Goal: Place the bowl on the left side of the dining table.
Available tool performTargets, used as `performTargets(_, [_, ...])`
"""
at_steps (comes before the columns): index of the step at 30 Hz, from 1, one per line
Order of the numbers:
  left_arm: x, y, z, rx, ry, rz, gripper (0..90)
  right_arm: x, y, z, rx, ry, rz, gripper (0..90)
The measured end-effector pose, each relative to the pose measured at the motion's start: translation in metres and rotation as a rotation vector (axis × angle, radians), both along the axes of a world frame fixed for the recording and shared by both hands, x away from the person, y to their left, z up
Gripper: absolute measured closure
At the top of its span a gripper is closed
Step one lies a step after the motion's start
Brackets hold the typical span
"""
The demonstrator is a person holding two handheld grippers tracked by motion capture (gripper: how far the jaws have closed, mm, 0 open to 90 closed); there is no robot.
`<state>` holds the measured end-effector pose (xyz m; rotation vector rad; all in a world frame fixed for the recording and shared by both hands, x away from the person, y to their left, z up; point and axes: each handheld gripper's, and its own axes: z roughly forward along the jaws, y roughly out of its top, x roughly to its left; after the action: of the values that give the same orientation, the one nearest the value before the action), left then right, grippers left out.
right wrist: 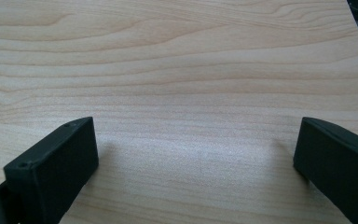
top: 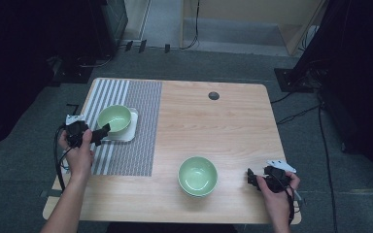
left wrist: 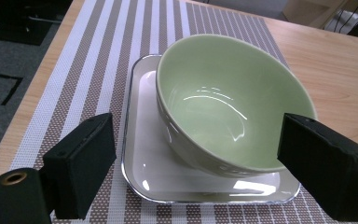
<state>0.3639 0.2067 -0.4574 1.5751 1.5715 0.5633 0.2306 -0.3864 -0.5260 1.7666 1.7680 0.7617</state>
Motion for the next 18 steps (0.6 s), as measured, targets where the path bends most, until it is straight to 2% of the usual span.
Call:
performTargets(10, [-0.017, 0.0, 0.006, -0.008, -0.034, -0.022, 10.9, 0.0, 0.0, 0.0, 0.0, 0.0, 0.0, 0.0])
performTargets(13, [-0.022, 0.0, 0.006, -0.019, -0.039, -0.03, 10.9, 0.0, 0.0, 0.0, 0.0, 0.0, 0.0, 0.0])
performTargets(14, [-0.026, 0.001, 0.008, -0.035, -0.04, -0.03, 10.9, 0.0, 0.0, 0.0, 0.0, 0.0, 0.0, 0.0])
performTargets(18, [-0.033, 0.001, 0.012, -0.044, -0.056, -0.037, 10.9, 0.0, 0.0, 0.0, 0.0, 0.0, 0.0, 0.0])
